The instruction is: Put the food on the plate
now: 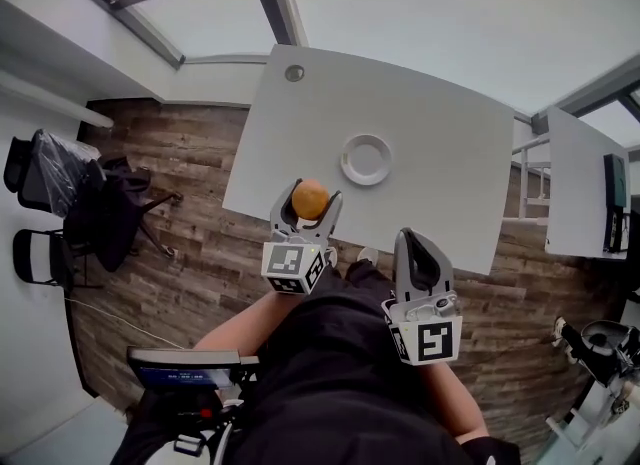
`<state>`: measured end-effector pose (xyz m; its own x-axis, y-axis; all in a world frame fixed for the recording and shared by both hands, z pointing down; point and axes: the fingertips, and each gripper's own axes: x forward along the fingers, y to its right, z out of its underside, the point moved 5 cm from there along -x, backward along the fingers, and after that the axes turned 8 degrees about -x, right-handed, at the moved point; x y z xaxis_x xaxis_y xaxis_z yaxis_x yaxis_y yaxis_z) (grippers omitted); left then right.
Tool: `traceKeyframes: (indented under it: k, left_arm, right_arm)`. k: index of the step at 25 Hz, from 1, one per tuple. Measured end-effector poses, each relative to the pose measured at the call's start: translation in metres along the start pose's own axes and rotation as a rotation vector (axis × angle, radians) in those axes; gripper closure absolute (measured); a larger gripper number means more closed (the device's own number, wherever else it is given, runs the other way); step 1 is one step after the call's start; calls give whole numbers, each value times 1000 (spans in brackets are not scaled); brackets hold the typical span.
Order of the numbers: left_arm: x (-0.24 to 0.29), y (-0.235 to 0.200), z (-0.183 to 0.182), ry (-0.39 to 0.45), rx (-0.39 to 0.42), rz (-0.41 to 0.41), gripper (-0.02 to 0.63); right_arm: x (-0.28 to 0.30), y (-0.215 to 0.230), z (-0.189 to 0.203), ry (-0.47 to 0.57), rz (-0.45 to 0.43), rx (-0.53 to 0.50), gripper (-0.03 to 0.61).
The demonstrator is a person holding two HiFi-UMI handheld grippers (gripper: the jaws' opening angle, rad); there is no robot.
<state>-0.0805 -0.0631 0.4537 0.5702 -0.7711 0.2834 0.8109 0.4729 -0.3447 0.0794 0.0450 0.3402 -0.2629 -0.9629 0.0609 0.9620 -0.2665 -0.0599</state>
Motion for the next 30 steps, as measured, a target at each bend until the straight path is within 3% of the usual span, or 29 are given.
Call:
traceKeyframes:
  k: [8,13,30]
  left_arm:
    - [43,17,33,-56,112,32,302]
    - [65,14,48,-84,109,30,302]
    - [122,-8,99,-269,183,63,302]
  right_arm:
    - [7,21,4,11,-28,-4,581]
    - [16,23,13,-30,-101,36,581]
    - [24,52,17,-38,-44,11,581]
